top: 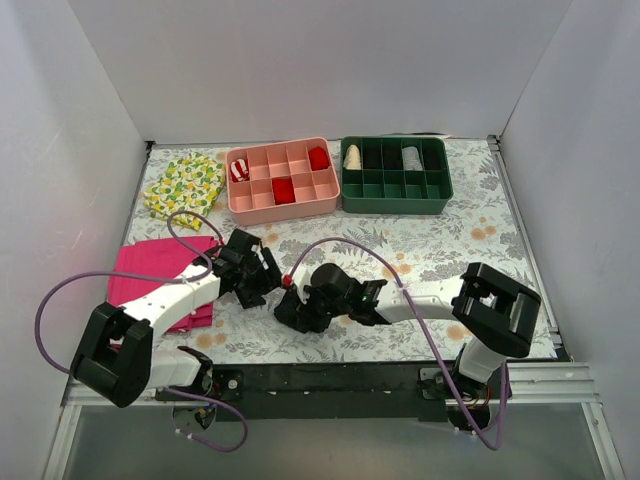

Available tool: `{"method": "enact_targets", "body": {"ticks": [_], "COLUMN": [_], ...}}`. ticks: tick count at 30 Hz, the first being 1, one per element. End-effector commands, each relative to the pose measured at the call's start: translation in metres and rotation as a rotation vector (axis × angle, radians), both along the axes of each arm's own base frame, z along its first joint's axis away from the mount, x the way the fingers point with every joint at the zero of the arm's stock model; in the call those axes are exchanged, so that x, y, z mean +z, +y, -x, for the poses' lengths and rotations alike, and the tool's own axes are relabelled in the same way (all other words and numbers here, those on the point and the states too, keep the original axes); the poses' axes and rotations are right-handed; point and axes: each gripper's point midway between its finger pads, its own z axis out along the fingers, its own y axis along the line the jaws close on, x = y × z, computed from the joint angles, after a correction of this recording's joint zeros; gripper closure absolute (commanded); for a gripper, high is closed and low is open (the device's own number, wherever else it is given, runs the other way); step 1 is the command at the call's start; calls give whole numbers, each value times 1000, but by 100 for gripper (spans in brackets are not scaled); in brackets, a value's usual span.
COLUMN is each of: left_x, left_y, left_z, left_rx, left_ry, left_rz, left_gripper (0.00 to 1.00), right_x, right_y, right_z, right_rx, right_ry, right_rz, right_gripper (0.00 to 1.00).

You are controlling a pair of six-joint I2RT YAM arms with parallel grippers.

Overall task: Roll the underwear
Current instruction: Roll the underwear to the center of the board.

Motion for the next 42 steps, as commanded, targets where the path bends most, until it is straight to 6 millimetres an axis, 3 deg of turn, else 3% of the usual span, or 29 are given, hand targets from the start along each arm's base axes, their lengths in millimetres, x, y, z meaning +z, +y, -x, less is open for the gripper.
{"method": "enact_targets", "body": {"ticks": [1,14,26,42], "left_x": [4,37,15,-1], "left_y": [9,9,1,-9], "left_z": [0,-5,26,25], "left_rx": [36,44,-8,14], "left_ry": [-35,-225,-230,-187], "left_rz": [-9,81,214,250], "left_gripper": [28,24,25,33], "right_x": [-15,-17,-32,-36], "right_y": [-6,-12,-24,-25], "right_z": [19,-3,-32,-33], "right_rx": [31,-33,-210,-219], "right_ry": [219,609,823,862], "right_rz": [-13,-78,-40,-36], "right_gripper": [85,89,88,87]}}
